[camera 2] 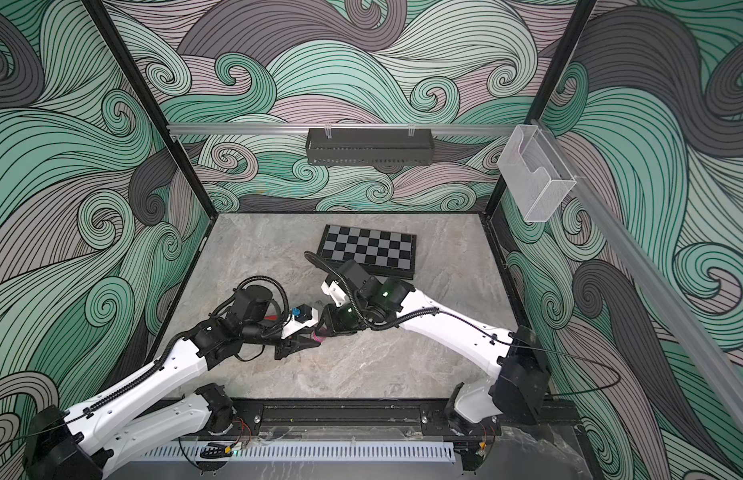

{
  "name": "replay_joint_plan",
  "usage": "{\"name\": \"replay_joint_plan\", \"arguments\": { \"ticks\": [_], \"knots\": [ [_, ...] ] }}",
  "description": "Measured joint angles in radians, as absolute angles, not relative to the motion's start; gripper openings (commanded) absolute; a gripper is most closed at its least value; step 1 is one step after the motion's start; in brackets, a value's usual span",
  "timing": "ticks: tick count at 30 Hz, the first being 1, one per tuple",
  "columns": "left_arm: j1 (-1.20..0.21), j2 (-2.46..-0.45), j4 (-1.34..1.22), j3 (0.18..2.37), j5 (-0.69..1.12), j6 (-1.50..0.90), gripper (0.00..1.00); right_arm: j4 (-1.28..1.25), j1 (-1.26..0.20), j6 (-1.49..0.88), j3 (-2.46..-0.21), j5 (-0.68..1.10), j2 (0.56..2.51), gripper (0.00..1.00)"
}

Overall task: Close the paint jar lid
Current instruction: Screw the lid onto the paint jar.

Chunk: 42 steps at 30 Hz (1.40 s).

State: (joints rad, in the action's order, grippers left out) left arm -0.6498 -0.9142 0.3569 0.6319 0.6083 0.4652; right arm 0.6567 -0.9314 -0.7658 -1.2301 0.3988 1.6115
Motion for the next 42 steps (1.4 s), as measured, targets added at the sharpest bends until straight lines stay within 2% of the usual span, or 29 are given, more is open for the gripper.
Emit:
{"name": "replay_joint_plan", "arguments": {
  "ticks": [2, 5, 8, 12, 18, 23, 28, 33, 42],
  "knots": [
    [-0.650, -0.910, 0.361, 0.632, 0.604, 0.466, 0.08, 0.652, -0.931, -0.786, -1.229, 0.401, 1.612, 0.12],
    [-0.650, -0.905, 0.361, 0.632, 0.598, 0.468, 0.08, 0.648, -0.931, -0.791, -1.229, 0.400, 1.610, 0.24],
    [-0.650, -0.905, 0.351, 0.632, 0.600, 0.472, 0.08, 0.652, -0.930, -0.763, -1.229, 0.392, 1.597, 0.45],
    [-0.653, -0.899, 0.260, 0.638, 0.614, 0.479, 0.08, 0.648, -0.918, -0.670, -1.228, 0.414, 1.544, 0.65],
    [-0.653, -0.900, 0.213, 0.653, 0.627, 0.487, 0.08, 0.652, -0.826, -0.472, -1.210, 0.432, 1.372, 0.85],
    [-0.653, -0.908, 0.214, 0.658, 0.659, 0.491, 0.08, 0.634, -0.764, -0.237, -1.169, 0.433, 1.290, 0.85],
    [-0.653, -0.925, 0.228, 0.658, 0.703, 0.506, 0.08, 0.609, -0.764, 0.080, -1.082, 0.483, 1.256, 0.79],
    [-0.653, -0.940, 0.247, 0.664, 0.727, 0.516, 0.08, 0.591, -0.783, 0.329, -1.052, 0.551, 1.251, 0.78],
    [-0.653, -0.941, 0.255, 0.674, 0.739, 0.525, 0.08, 0.548, -0.854, 0.582, -1.047, 0.559, 1.312, 0.62]
  ]
}}
